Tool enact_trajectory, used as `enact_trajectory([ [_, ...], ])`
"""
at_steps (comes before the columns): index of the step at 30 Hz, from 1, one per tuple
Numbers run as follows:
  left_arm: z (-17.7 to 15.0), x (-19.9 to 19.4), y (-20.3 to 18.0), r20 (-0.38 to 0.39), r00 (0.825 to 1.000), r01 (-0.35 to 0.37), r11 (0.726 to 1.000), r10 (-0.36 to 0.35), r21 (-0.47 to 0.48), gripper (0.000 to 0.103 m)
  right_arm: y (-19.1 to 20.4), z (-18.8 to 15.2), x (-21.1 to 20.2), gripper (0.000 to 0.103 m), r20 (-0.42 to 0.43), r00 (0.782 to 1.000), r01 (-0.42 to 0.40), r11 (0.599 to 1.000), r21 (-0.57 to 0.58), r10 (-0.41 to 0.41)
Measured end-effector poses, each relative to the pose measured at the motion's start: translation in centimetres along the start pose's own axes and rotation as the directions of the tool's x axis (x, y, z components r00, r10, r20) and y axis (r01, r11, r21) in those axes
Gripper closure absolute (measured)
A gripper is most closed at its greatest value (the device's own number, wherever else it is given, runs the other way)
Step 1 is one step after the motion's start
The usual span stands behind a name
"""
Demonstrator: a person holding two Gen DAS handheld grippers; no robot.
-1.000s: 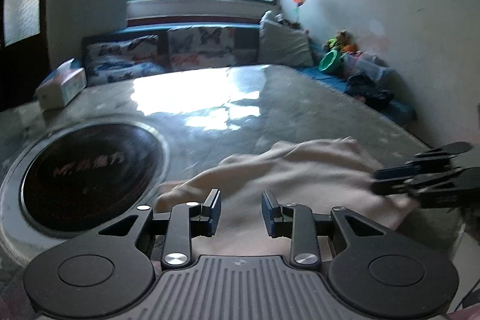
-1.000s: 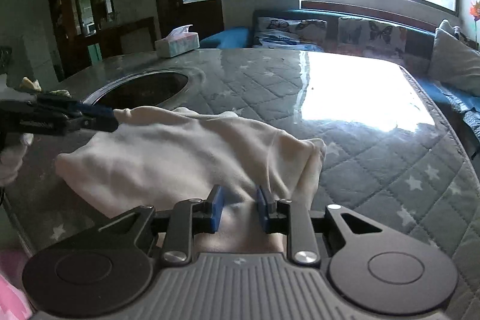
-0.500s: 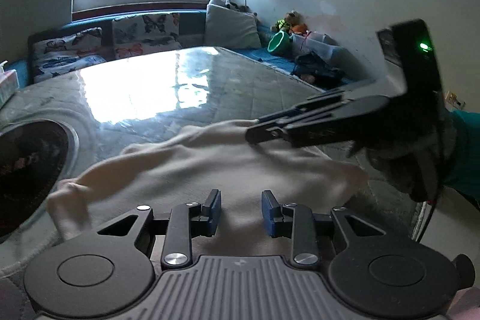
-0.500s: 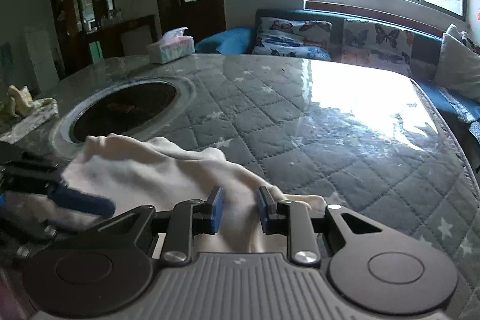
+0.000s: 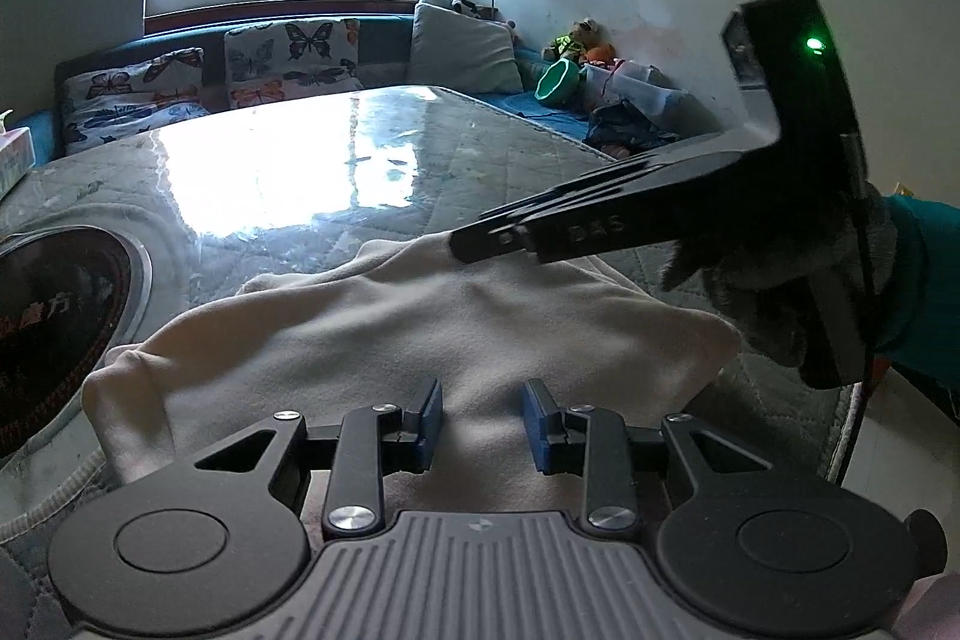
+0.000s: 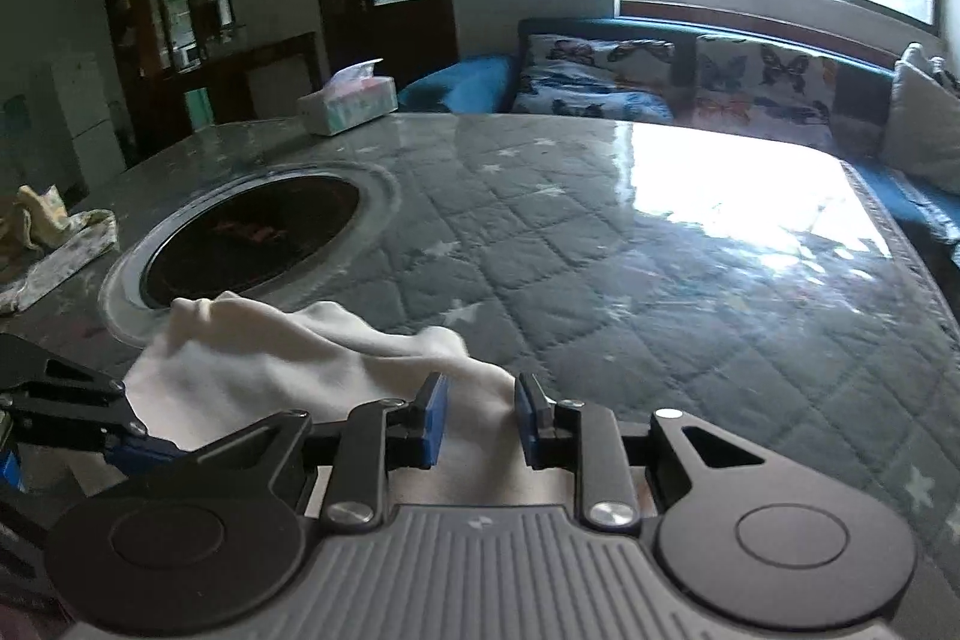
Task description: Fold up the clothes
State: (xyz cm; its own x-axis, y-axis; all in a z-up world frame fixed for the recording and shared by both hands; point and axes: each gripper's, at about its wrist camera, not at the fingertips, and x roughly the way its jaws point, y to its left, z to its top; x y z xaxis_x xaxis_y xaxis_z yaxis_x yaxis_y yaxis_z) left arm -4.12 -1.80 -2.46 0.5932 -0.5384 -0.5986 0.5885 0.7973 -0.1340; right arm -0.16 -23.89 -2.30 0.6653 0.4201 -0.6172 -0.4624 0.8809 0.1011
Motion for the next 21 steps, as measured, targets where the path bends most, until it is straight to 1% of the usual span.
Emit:
enact_trajectory([
  [2, -0.1, 0.0, -0.1, 0.001, 1.000, -0.001, 1.000, 0.001, 0.000, 0.070, 0.3, 0.2, 0.8, 0.082, -0.014, 1.000, -0.003, 1.000, -0.005, 0.003],
  [5, 0.0, 0.0, 0.0, 0.002, 1.000, 0.001, 1.000, -0.001, -0.003, 0.070, 0.1, 0.0, 1.8, 0.083, -0.034, 0.999, 0.013, 1.000, 0.003, -0.013],
  [8, -0.1, -0.1, 0.0, 0.003, 1.000, 0.003, 1.000, -0.003, -0.004, 0.070, 0.1, 0.3, 1.6, 0.083, -0.028, 0.999, 0.016, 1.000, 0.009, -0.016],
  [12, -0.2, -0.2, 0.1, 0.005, 1.000, 0.006, 1.000, -0.006, -0.006, 0.070, 0.7, 0.7, 1.1, 0.083, -0.012, 1.000, -0.004, 1.000, -0.006, 0.004],
  [15, -0.1, -0.2, 0.2, 0.005, 1.000, 0.006, 1.000, -0.006, -0.008, 0.070, 1.0, 0.9, 2.0, 0.083, -0.025, 1.000, -0.005, 1.000, -0.011, 0.005],
  [18, 0.1, -0.1, 0.3, 0.004, 1.000, 0.007, 1.000, -0.007, -0.010, 0.070, 1.1, 0.9, 2.7, 0.083, -0.045, 0.999, 0.010, 1.000, -0.026, -0.011],
  [21, 0.1, -0.2, 0.1, 0.005, 1.000, 0.005, 1.000, -0.005, -0.010, 0.070, 1.3, 1.1, 1.5, 0.083, -0.026, 1.000, 0.008, 0.999, -0.040, -0.009],
])
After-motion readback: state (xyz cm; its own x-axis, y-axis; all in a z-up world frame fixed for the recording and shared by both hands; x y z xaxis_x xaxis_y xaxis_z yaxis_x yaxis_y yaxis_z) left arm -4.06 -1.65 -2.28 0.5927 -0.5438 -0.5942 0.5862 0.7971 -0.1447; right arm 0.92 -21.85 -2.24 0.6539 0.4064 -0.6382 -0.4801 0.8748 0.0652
